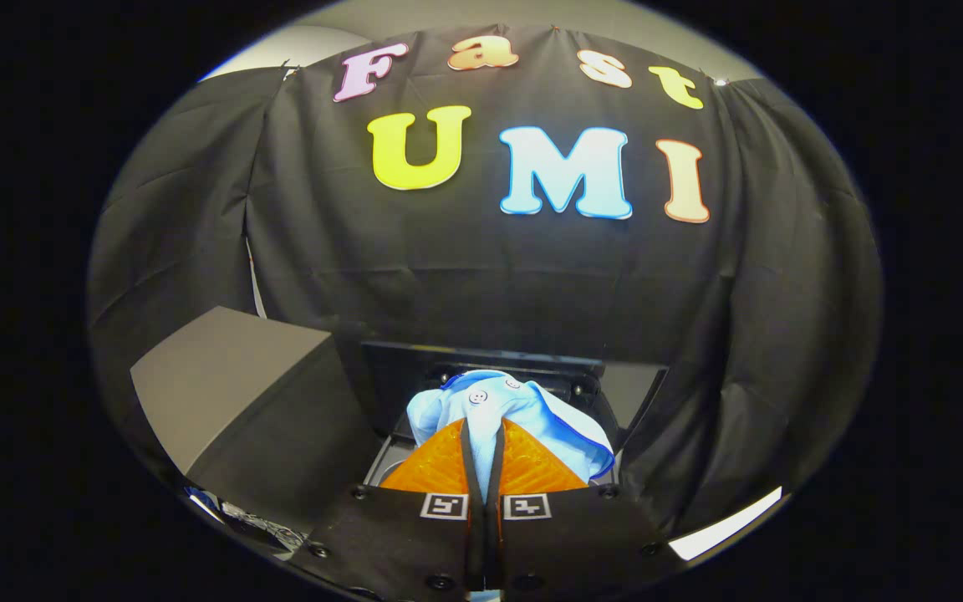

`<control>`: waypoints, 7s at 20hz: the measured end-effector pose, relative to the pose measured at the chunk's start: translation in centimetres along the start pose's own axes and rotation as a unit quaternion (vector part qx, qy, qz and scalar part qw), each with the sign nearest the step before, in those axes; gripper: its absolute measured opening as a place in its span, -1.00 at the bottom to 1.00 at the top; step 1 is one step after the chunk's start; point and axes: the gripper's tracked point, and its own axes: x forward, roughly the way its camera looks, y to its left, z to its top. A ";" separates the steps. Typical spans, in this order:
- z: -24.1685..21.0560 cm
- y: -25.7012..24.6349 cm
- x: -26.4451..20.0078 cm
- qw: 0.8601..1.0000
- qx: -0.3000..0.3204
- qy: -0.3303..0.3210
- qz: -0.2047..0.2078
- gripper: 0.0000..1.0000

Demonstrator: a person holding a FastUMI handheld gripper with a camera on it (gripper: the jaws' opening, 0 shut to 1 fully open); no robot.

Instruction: Put the clothes into the washing machine and then close the washing machine lid.

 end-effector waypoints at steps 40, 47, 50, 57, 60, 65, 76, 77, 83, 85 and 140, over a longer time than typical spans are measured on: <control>-16.0 0.3 5.4 0.991 0.012 0.130 -0.030 0.96; -7.1 1.0 3.8 0.999 0.023 -0.028 -0.026 0.95; -3.8 1.0 3.2 0.996 0.022 -0.075 -0.031 0.95; 2.3 0.8 3.8 0.988 0.026 -0.147 -0.042 0.95; 4.1 0.1 5.4 0.986 0.035 -0.152 -0.052 0.95; 6.5 -0.3 7.8 0.984 0.042 -0.164 -0.056 0.94; 8.5 -1.9 15.4 0.986 0.035 -0.144 -0.070 0.94; 8.5 -1.9 15.8 0.986 0.033 -0.144 -0.071 0.94; 6.2 -2.2 18.4 0.991 0.037 -0.109 -0.065 0.95; 6.4 -2.2 17.8 0.990 0.038 -0.119 -0.067 0.98; -10.4 3.7 3.0 0.988 0.014 -0.146 -0.043 0.93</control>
